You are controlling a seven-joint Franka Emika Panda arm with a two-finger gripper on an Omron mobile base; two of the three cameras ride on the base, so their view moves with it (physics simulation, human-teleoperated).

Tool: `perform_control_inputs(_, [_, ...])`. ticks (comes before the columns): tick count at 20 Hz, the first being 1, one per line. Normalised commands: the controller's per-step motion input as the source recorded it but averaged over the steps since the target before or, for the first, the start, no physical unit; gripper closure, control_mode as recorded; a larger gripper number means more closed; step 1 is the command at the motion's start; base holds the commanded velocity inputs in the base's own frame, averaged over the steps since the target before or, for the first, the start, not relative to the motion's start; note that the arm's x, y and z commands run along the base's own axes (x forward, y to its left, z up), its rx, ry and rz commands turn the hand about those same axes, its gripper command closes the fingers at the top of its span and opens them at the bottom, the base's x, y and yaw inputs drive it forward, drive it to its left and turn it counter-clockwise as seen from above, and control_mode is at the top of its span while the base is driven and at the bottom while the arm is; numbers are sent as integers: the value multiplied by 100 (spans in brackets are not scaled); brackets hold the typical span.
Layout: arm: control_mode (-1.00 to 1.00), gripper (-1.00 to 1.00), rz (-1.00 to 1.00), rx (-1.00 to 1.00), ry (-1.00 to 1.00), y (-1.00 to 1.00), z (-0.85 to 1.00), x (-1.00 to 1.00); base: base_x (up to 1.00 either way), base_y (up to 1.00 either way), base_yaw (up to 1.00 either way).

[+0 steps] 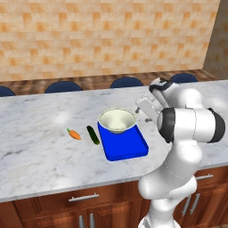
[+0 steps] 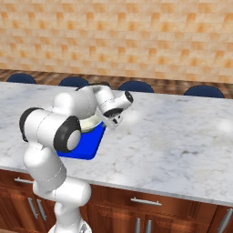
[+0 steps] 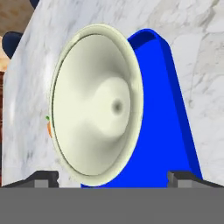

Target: Place the two vegetables and bowl onto the tray for setting up a vegetable dip station.

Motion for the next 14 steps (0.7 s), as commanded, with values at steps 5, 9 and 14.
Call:
perform_control_inputs(5, [-100, -100, 4, -11, 0, 0, 25, -39, 0, 0, 0])
perform_control_inputs(9, [-100, -100, 13, -13, 0, 7, 22, -42, 0, 0, 0])
perform_control_inputs(14, [-100, -100, 23, -17, 0, 16, 19, -42, 0, 0, 0])
